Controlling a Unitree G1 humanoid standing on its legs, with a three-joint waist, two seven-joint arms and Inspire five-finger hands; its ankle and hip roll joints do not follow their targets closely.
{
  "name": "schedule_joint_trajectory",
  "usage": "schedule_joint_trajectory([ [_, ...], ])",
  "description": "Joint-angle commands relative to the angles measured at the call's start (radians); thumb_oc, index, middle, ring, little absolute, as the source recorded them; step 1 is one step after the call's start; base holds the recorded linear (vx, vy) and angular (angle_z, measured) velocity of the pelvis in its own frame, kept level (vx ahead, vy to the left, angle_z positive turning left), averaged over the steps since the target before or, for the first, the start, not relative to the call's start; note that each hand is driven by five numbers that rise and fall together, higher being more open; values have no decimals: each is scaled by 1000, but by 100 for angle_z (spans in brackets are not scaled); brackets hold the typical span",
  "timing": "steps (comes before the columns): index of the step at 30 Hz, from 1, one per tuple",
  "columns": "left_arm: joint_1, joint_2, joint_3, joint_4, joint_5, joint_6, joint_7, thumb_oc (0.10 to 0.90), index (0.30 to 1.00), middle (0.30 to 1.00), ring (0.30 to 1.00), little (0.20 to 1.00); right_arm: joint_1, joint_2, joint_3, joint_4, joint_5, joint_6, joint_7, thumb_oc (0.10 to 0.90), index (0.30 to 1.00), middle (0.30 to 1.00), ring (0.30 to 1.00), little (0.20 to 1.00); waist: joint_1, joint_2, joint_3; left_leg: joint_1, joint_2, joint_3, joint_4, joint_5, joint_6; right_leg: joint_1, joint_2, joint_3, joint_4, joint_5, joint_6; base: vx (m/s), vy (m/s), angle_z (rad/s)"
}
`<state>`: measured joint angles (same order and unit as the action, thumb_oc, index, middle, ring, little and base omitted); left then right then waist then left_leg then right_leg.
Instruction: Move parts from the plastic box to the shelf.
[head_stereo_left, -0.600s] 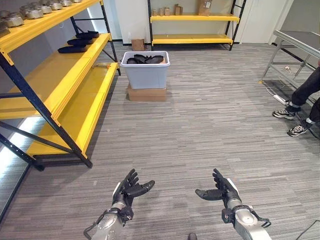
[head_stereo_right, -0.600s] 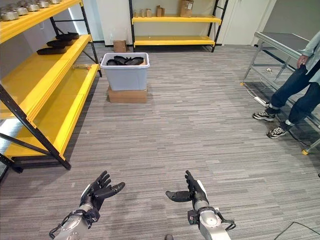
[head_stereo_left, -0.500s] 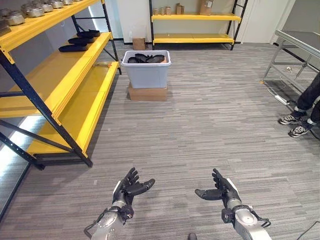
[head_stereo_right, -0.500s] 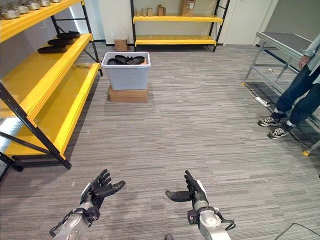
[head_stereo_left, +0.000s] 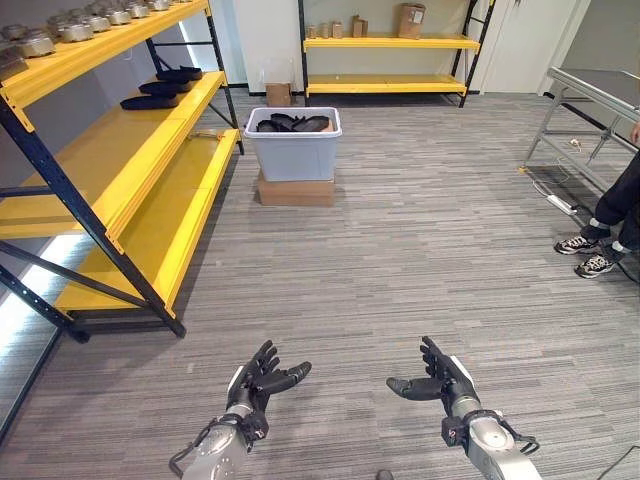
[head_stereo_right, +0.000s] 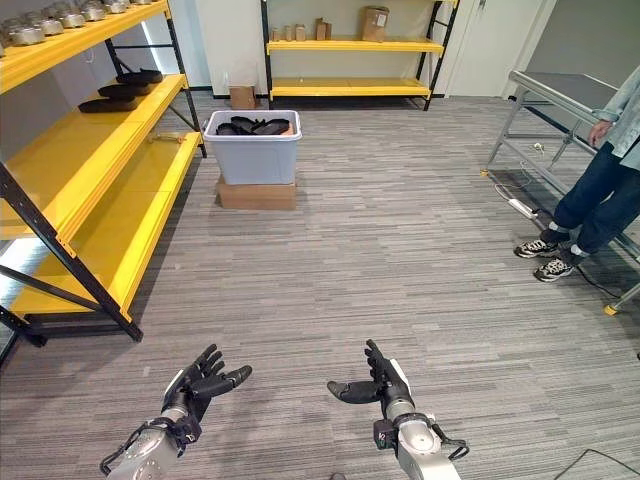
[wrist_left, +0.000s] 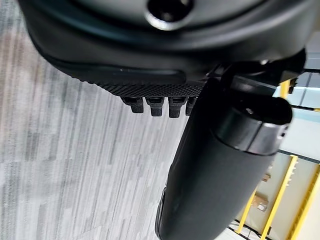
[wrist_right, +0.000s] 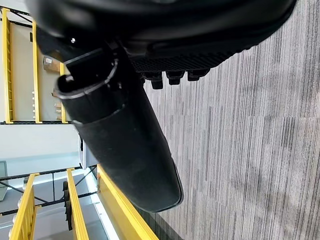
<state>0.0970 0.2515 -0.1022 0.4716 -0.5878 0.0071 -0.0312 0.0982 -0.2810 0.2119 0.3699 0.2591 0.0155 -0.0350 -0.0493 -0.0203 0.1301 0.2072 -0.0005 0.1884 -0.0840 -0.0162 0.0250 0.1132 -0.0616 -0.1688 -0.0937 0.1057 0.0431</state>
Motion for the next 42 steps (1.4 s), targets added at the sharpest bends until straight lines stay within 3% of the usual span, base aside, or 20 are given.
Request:
schedule_joint_trajectory([
  [1, -96, 17, 18, -69, -41, -52, -39, 900, 1000, 1000, 1000, 1000, -105, -2, -34, -64, 50, -98, 6, 900, 1000, 1000, 1000, 1000, 6, -7, -23, -3, 34, 51, -3, -83, -32, 68, -19, -25, 6, -103, 64, 0, 0, 0],
  [19, -86, 31, 23, -94, -29, -106, -64, 900, 1000, 1000, 1000, 1000, -96, -5, -55, -68, 79, -122, 28, 900, 1000, 1000, 1000, 1000, 4, -9, -15, 4, 28, 46, -3, -84, -26, 74, -18, -17, 6, -103, 63, 21, 20, 0],
  [25, -80, 31, 20, -97, -33, -118, -105, 900, 1000, 1000, 1000, 1000, -93, -6, -65, -65, 38, -122, 50, 900, 1000, 1000, 1000, 1000, 0, -8, -11, 8, 9, 36, -3, -87, -5, 68, -16, -3, 58, -124, 59, 66, 137, 0],
  [27, -83, 34, 10, -93, -22, -126, -118, 900, 1000, 1000, 1000, 1000, -96, -11, -65, -73, 40, -124, 44, 900, 1000, 1000, 1000, 1000, -6, -6, -3, 3, 0, 29, -3, -83, 8, 40, -11, 4, 123, -143, 57, -65, 370, -3],
  [28, -127, 58, -10, -94, -35, -149, -113, 900, 1000, 1000, 1000, 1000, -120, -3, -56, -100, 54, -138, 46, 900, 1000, 1000, 1000, 1000, -13, -3, 71, -15, -39, -4, 1, -89, 71, -197, -43, -14, 557, -32, 130, -171, 520, -10],
  [31, -122, 59, -6, -108, -40, -158, -91, 900, 1000, 1000, 1000, 1000, -116, 2, -56, -101, 43, -147, 57, 900, 1000, 1000, 1000, 1000, -15, -4, 88, -5, -48, -18, -1, -97, 69, -261, -26, -13, 608, 0, 139, -43, 212, -25],
  [33, -127, 54, -8, -93, -58, -173, -87, 900, 1000, 1000, 1000, 1000, -107, 0, -54, -99, 46, -160, 57, 900, 1000, 1000, 1000, 1000, -31, -13, 90, 10, -61, -40, -1, -111, 66, -281, 8, 6, 541, 7, 134, 122, 46, -13],
  [35, -133, 52, -12, -84, -36, -174, -110, 900, 1000, 1000, 1000, 1000, -90, -2, -65, -99, 48, -181, 59, 900, 1000, 1000, 1000, 1000, -52, -32, 91, 32, -80, -75, 8, -133, 72, -282, 29, 45, 391, 29, 127, 269, -82, 25],
  [36, -129, 53, -22, -92, -7, -164, -128, 900, 1000, 1000, 1000, 1000, -79, -3, -77, -92, 47, -201, 53, 900, 1000, 1000, 1000, 1000, -59, -44, 90, 50, -87, -100, 14, -148, 74, -287, 11, 63, 250, 63, 135, 339, -140, 81],
  [37, -123, 53, -28, -94, 0, -164, -135, 900, 1000, 1000, 1000, 1000, -75, -3, -81, -85, 49, -211, 48, 900, 1000, 1000, 1000, 1000, -62, -45, 91, 60, -86, -110, 16, -155, 73, -289, 2, 67, 189, 78, 140, 309, -132, 83],
  [40, -99, 59, -45, -92, -3, -170, -169, 900, 1000, 1000, 1000, 1000, -68, 0, -95, -58, 61, -229, 24, 900, 1000, 1000, 1000, 1000, -67, -34, 93, 87, -75, -127, 33, -175, 69, -310, -23, 95, 101, 97, 148, 372, -127, 49],
  [42, -84, 50, -66, -97, 14, -172, -179, 900, 1000, 1000, 1000, 1000, -58, -7, -102, -52, 72, -226, 9, 900, 1000, 1000, 1000, 1000, -81, -34, 87, 94, -78, -143, 58, -199, 76, -284, -14, 155, 67, 88, 145, 422, -128, 60],
])
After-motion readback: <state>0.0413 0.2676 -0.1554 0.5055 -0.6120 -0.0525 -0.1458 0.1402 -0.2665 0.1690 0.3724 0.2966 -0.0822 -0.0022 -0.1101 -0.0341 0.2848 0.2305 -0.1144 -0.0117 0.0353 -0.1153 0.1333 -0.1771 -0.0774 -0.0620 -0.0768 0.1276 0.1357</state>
